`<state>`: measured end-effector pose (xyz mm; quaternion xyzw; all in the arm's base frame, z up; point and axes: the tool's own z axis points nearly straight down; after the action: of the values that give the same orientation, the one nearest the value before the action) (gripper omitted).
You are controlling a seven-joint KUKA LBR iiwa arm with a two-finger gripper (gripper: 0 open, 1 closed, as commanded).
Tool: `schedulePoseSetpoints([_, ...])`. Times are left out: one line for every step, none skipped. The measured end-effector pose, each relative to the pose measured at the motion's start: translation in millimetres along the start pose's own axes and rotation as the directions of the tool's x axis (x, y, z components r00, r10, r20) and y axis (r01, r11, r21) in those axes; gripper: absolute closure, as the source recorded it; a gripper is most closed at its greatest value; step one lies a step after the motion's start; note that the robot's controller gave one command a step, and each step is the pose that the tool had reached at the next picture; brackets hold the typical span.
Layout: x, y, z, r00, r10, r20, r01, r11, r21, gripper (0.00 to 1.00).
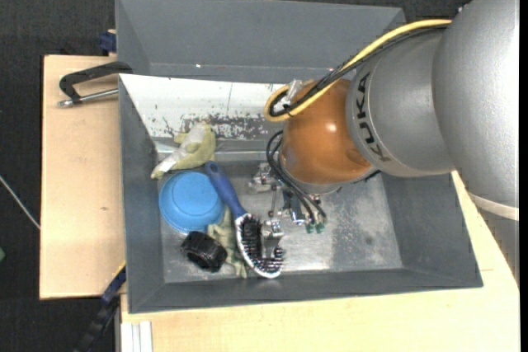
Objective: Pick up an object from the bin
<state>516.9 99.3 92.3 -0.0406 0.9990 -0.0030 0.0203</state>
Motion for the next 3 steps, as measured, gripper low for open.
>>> schedulePoseSetpoints([-1.0,48,4,0.945,0.326,-0.017,-0.326,0.945,0.002,0.0])
schedulePoseSetpoints([5.1,61,-1,0.968,0.252,-0.002,-0.252,0.968,-0.003,0.0])
schedulePoseSetpoints([-2.2,78,3,0.943,0.331,-0.02,-0.331,0.944,0.019,0.0])
